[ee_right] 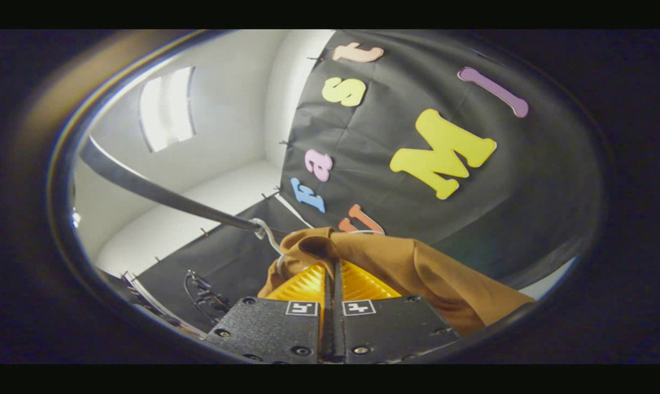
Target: Grasp the clothes on the hanger with both hands and then place them into the laundry hamper below.
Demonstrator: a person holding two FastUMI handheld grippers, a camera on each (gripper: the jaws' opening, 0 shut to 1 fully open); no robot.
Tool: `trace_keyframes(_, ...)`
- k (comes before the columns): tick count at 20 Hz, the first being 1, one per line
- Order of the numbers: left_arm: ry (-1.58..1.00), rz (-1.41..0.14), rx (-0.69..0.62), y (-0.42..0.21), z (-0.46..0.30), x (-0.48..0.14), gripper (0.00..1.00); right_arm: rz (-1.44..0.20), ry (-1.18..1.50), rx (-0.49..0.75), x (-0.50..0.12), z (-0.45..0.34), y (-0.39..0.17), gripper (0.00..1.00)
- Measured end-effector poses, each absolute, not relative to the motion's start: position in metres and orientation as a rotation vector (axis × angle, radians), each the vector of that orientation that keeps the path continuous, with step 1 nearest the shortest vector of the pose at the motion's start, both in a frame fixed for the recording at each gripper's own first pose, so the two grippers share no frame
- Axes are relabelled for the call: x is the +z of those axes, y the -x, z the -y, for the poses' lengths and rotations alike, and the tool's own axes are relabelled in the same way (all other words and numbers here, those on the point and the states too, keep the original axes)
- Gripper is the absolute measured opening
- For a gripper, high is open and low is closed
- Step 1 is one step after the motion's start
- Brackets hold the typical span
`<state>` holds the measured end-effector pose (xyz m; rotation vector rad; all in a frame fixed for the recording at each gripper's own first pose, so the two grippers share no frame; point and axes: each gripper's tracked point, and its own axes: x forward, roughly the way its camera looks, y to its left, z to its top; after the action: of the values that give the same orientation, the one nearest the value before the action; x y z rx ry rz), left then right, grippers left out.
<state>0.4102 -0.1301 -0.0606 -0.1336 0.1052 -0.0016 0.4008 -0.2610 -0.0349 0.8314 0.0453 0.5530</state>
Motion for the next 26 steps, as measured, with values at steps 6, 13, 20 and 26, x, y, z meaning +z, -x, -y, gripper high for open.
trace_keyframes(6,0.116,-0.040,0.011,-0.409,0.107,-0.028,0.05,-0.001,-0.859,0.522,-0.021,0.280,-0.407,0.03)
trace_keyframes(13,0.116,-0.021,0.017,-0.418,0.096,-0.009,0.00,0.054,-0.843,0.382,-0.019,0.319,-0.418,0.02)
trace_keyframes(20,0.137,-0.104,0.077,-0.441,0.071,-0.039,0.00,0.047,-0.596,0.172,-0.030,0.336,-0.444,0.02)
trace_keyframes(26,0.185,-0.181,0.065,-0.430,0.081,-0.082,0.00,0.013,-0.570,0.122,-0.049,0.352,-0.441,0.03)
